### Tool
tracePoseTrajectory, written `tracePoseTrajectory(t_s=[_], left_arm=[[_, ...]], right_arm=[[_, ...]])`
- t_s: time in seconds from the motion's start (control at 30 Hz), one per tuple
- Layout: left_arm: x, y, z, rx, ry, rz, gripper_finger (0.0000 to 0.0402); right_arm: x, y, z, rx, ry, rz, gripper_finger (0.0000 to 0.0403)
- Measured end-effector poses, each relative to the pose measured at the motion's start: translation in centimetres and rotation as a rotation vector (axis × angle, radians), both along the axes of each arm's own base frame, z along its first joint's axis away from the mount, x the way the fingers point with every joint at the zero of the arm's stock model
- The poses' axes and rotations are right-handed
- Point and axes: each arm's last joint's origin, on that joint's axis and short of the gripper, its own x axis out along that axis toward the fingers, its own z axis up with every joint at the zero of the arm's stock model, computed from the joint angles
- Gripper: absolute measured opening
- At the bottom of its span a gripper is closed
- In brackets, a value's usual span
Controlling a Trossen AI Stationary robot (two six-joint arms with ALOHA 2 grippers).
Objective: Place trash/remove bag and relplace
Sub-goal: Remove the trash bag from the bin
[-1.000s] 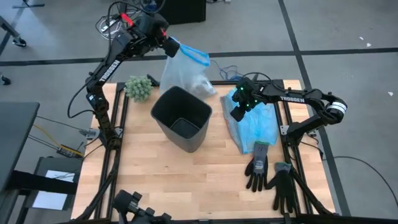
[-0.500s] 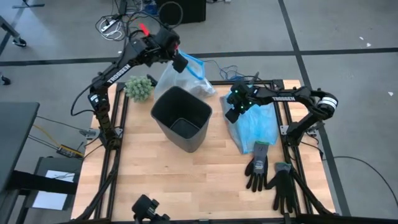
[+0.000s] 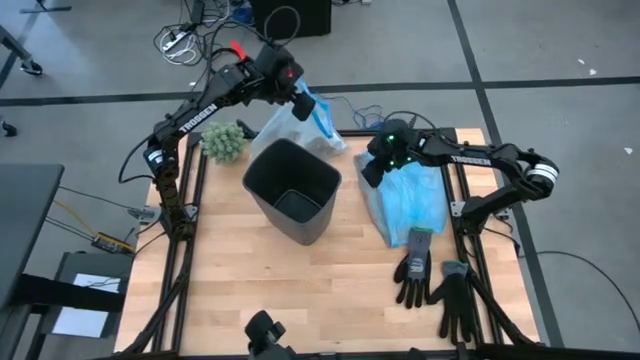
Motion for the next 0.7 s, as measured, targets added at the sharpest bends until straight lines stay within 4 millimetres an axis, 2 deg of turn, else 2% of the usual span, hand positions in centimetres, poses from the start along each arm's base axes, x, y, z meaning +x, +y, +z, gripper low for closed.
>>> tracePoseTrajectory(t_s=[0.1,0.23,0.33,0.43,0.57,0.7], left_arm=[[-0.1,0.2,0.0,-0.019,-0.016,-0.006,0.0298],[0.1,0.2,-0.3,-0.050,-0.029,-0.027,0.0298],[0.5,0.4,-0.7,-0.078,-0.036,-0.027,0.0298],[0.8,0.3,-1.0,-0.097,-0.041,-0.025,0.0298],[1.0,0.0,-0.7,-0.103,-0.056,-0.024,0.0298],[0.8,-0.3,-0.6,-0.111,-0.031,-0.006,0.0298]], right_arm=[[-0.1,-0.3,2.6,-0.097,-0.119,0.002,0.0142],[0.1,-1.1,7.6,-0.238,-0.355,0.039,0.0120],[1.0,-2.4,10.1,-0.236,-0.505,0.092,0.0091],[2.9,-4.2,10.5,-0.198,-0.518,0.143,0.0055],[6.1,-6.5,9.8,-0.154,-0.514,0.208,0.0014],[8.9,-8.5,9.0,-0.100,-0.523,0.264,0.0002]])
